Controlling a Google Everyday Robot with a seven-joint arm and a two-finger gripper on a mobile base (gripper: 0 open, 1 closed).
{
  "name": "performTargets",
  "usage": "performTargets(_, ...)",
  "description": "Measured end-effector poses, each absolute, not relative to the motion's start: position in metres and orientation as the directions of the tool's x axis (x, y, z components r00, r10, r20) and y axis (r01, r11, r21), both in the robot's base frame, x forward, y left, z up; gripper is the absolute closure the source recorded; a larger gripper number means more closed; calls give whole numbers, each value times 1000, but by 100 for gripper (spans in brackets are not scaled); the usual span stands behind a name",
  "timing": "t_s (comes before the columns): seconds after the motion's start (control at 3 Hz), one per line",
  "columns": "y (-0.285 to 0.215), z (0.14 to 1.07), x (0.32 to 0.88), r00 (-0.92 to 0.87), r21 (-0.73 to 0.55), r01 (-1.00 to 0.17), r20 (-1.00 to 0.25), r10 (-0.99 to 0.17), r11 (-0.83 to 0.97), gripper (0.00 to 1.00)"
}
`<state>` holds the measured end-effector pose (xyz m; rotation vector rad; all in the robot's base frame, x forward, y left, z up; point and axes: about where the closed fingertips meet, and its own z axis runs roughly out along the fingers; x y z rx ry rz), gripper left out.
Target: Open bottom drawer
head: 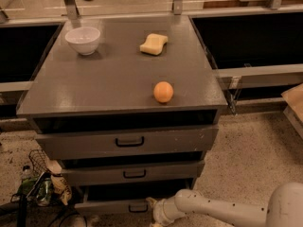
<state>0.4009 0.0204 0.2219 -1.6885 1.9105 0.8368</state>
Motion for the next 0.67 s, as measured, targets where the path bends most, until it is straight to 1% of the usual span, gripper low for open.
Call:
performTargets(0.33, 13, 219, 404, -25, 1, -1000, -598, -801, 30, 0)
performTargets(0.67, 4, 221, 425, -56, -35, -995, -579, -813, 93, 0)
